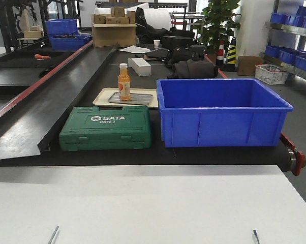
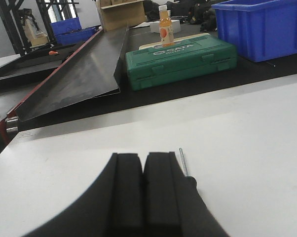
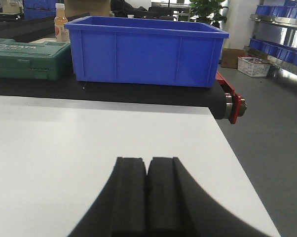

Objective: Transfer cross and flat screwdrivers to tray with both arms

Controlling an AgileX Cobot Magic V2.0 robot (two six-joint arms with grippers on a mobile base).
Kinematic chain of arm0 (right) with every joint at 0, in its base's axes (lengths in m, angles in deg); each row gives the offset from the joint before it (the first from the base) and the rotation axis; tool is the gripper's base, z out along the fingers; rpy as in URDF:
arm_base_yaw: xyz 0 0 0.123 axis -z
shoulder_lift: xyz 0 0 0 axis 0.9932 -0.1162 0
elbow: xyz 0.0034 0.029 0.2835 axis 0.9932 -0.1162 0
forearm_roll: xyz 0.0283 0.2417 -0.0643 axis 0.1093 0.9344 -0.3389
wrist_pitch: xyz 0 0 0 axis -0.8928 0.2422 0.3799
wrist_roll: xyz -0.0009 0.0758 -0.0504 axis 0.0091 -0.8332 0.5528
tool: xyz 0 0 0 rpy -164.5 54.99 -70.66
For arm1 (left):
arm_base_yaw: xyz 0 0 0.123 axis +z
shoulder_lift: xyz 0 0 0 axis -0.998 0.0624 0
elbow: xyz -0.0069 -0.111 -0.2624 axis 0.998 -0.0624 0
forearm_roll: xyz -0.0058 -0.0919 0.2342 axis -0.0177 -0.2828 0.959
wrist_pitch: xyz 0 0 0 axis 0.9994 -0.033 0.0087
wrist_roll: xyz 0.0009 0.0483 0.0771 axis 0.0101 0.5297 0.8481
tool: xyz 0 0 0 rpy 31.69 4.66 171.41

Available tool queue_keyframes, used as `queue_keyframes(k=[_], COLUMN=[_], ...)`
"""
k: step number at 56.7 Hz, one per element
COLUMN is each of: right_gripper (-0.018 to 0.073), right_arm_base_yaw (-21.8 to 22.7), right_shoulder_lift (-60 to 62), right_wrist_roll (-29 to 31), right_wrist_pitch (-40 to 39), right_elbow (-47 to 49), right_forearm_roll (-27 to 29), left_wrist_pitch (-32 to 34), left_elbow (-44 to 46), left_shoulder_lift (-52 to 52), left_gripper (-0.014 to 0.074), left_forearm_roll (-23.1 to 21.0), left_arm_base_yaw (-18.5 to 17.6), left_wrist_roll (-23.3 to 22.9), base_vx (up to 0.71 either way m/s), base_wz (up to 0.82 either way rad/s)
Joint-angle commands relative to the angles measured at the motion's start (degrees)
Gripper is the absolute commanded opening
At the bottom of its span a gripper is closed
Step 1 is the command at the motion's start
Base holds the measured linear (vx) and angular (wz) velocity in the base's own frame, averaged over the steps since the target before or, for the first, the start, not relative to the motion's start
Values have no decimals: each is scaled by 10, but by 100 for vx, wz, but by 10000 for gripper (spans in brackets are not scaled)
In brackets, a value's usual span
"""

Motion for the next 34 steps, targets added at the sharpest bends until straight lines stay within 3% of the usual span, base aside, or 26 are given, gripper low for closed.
queue_keyframes(k=[1, 28, 34], right_gripper=[-7, -8, -8], right_arm_base_yaw=[1, 1, 1], right_shoulder_lift=[3, 3, 3], right_wrist_roll=[1, 1, -2], right_wrist_pitch=[-47, -52, -83], right_elbow=[-4, -4, -4], right_forearm_roll=[-7, -7, -7], left_wrist_pitch=[47, 52, 76], left_elbow=[13, 14, 14], left_shoulder_lift=[-7, -7, -7], left_gripper=[3, 3, 3], left_forearm_roll=[-1, -1, -1], left_arm_base_yaw=[-1, -1, -1], left_wrist_roll=[-6, -6, -6], base_vx=[0, 0, 0], base_wz=[0, 0, 0])
